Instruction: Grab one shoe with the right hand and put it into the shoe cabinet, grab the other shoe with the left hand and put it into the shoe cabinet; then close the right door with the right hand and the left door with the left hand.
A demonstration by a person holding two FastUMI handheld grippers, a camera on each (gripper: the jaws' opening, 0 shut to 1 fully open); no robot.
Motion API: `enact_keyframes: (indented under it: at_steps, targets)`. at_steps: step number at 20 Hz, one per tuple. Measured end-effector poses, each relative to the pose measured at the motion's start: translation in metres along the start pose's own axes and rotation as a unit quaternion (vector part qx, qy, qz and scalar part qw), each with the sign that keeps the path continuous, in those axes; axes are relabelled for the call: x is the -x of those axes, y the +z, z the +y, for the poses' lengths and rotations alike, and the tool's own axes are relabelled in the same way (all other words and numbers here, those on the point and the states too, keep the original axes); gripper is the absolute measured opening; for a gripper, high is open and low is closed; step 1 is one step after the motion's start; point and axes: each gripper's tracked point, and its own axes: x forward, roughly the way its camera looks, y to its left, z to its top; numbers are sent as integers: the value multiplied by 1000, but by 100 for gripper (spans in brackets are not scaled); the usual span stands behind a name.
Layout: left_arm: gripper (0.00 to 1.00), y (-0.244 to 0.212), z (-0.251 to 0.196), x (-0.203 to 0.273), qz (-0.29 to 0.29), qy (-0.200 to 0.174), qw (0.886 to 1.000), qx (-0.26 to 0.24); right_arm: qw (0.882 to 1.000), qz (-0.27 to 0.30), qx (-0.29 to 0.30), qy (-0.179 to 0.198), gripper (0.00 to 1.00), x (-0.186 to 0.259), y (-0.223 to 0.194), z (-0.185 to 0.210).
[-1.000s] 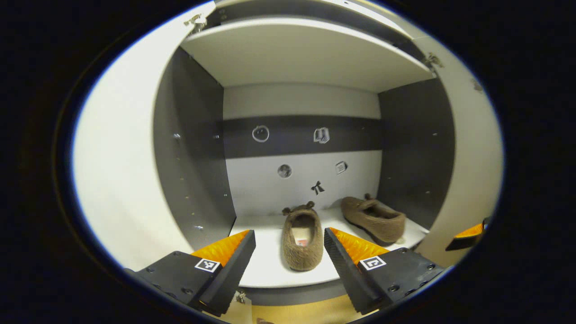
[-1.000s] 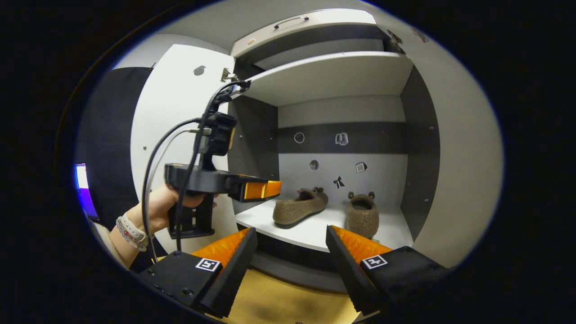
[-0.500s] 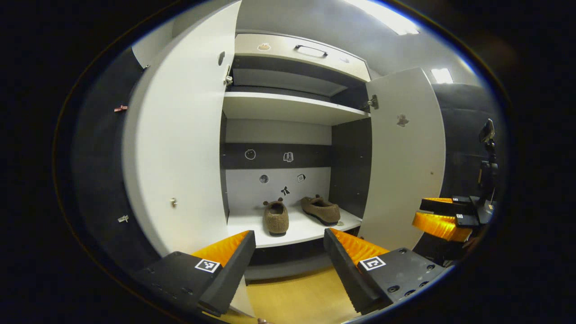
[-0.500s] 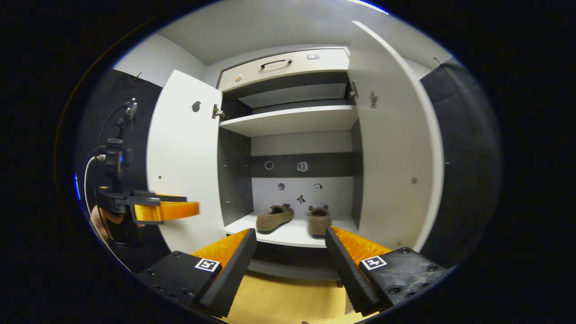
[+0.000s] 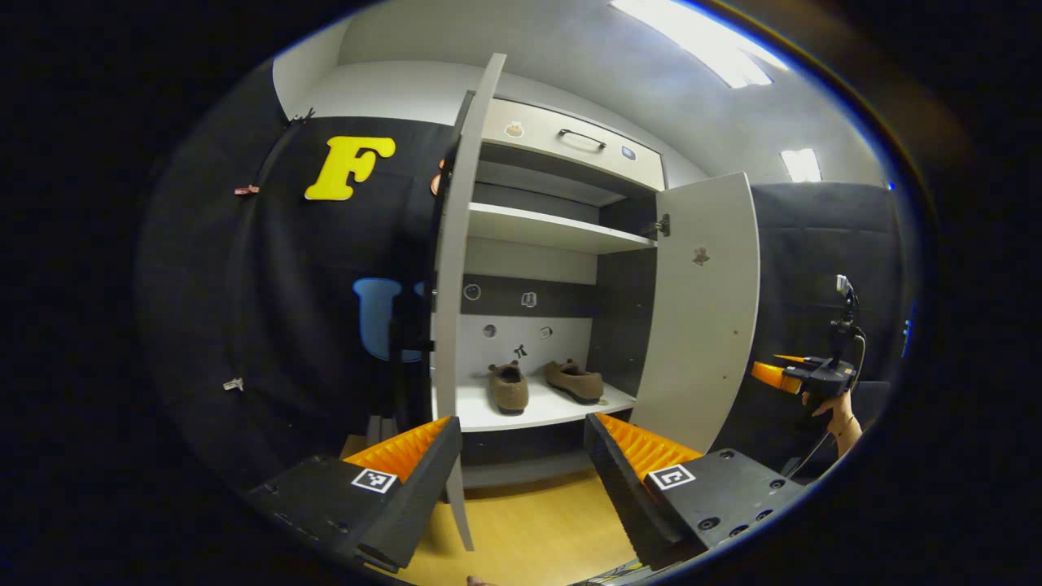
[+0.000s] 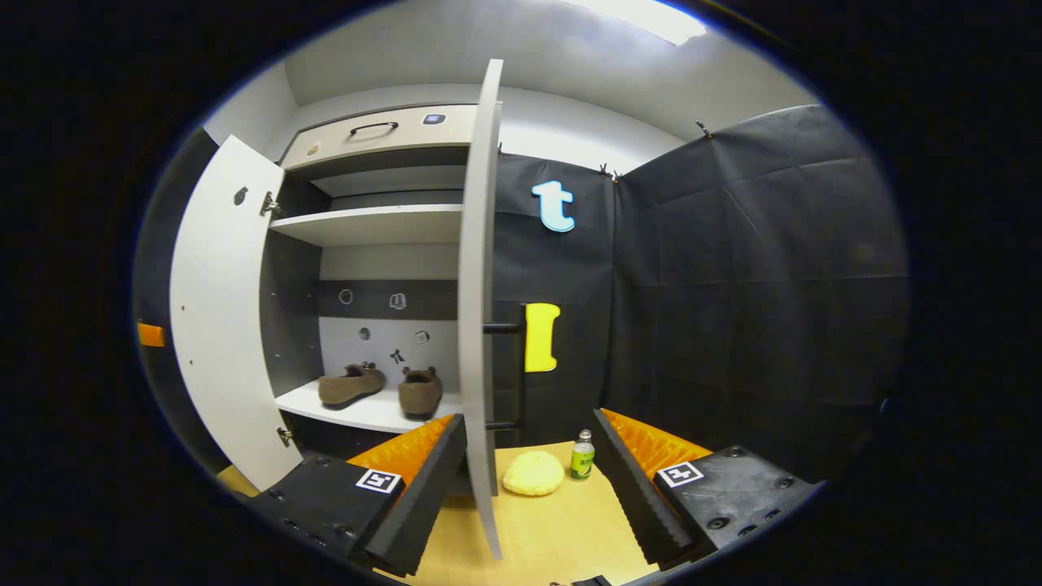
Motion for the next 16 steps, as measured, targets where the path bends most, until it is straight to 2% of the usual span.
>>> enact_keyframes:
  at_steps: [5, 7, 8, 11, 13, 14, 16]
  targets:
    - [98, 4, 54, 23, -5, 87, 996, -8, 1000, -4, 1, -1, 98, -33, 4, -9]
    - [98, 1, 66, 27, -5, 107, 994, -1, 1000, 2, -6, 16, 100, -32, 4, -3]
    - [97, -1, 70, 28, -5, 112, 994, 5, 1000, 6, -13, 25, 96, -31, 3, 3]
    - [97, -8, 78, 31, 0, 114, 993, 34, 998, 6, -16, 57, 97, -30, 1, 30]
    - [95, -15, 78, 32, 7, 111, 993, 49, 996, 9, -21, 91, 98, -33, -2, 57]
    - [95, -17, 77, 30, 9, 108, 993, 50, 994, 11, -25, 107, 100, -33, -3, 72]
    - [95, -20, 77, 27, 14, 109, 993, 45, 991, 12, -24, 133, 98, -36, -4, 98]
